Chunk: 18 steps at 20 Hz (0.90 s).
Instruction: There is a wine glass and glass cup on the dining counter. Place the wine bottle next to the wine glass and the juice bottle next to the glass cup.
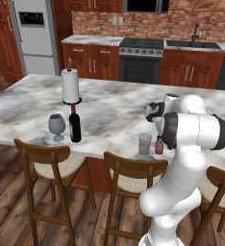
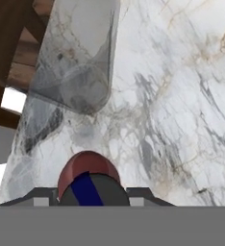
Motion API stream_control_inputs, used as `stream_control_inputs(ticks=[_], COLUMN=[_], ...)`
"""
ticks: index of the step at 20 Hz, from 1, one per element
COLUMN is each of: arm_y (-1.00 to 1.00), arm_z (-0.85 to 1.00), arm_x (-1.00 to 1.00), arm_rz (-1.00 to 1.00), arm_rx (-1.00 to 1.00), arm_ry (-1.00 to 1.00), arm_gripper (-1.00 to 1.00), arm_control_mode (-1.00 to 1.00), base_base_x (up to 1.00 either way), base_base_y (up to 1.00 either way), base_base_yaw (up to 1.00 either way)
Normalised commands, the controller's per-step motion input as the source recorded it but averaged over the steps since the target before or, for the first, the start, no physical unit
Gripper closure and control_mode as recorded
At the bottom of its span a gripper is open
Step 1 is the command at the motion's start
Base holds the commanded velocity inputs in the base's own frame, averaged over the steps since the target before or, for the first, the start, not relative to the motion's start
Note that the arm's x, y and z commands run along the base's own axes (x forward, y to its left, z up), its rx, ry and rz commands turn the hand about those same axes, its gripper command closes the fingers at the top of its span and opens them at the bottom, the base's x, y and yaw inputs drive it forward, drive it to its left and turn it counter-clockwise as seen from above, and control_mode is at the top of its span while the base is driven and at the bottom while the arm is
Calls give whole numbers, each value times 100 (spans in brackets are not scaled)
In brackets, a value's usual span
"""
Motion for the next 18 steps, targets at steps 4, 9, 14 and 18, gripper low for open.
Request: stream_control_inputs(ticks=[4,9,14,18], arm_y=[0,0,0,-3], arm_z=[-27,-30,-35,-32], arm_x=[-10,-12,-10,-11], arm_rz=[0,0,-1,-2], arm_rx=[-4,-3,-4,-2], arm_ry=[0,0,0,0], arm_gripper=[100,-100,-100,-100], arm_control_mode=[-100,-100,-100,-100], base_base_x=[0,0,0,0], base_base_y=[0,0,0,0], base_base_yaw=[0,0,0,0])
